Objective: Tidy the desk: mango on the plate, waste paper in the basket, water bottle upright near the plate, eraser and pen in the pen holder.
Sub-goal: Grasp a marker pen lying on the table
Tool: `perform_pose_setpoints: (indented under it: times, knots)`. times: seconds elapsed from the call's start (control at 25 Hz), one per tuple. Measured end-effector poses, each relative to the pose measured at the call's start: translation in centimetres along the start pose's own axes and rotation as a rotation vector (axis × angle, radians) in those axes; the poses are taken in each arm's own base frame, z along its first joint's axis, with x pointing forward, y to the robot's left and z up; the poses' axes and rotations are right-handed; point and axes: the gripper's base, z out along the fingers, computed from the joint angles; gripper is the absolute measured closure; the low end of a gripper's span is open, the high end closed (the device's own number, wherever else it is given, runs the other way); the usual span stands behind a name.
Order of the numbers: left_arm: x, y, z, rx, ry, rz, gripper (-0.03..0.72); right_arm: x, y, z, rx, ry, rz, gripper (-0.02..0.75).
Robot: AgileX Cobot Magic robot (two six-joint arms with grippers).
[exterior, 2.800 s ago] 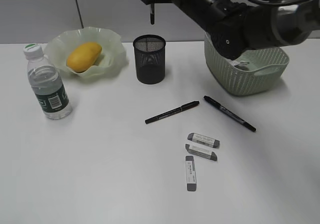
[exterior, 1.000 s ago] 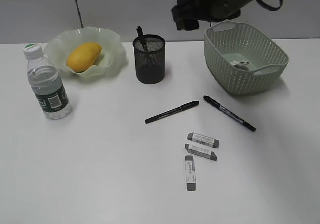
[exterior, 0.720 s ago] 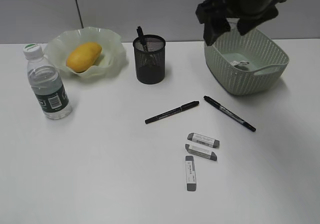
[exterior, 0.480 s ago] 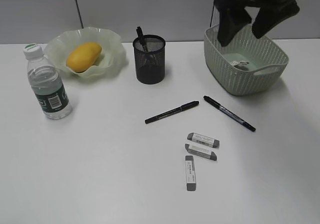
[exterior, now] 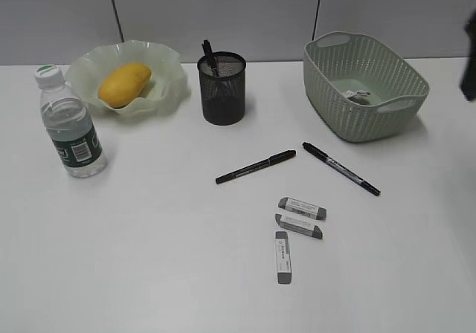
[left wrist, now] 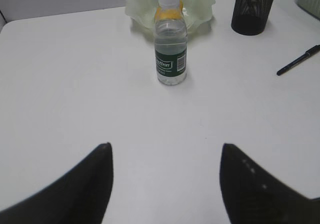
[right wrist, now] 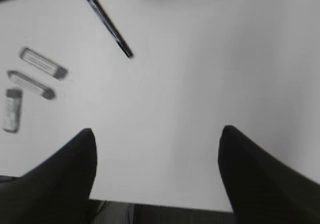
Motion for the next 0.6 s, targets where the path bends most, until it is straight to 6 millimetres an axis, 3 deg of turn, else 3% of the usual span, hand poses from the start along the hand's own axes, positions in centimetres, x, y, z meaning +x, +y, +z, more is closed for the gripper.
perform_pose_setpoints:
  times: [0.12,0.28,0.6]
  knots:
    - [0.0,0.0,0.0,0.0,0.0,0.0,0.18,4.5,-1.7,-0.1,0.019,0.042,0.059,0.145]
    - [0.0,0.0,0.0,0.0,0.0,0.0,0.18,10.4,-1.5,-0.8,0.021,0.011,0.073,0.145]
    - [0.0,0.0,0.0,0.0,0.0,0.0,0.18,18.9,-0.9,-0.5,0.025,-0.185,0.096,0.145]
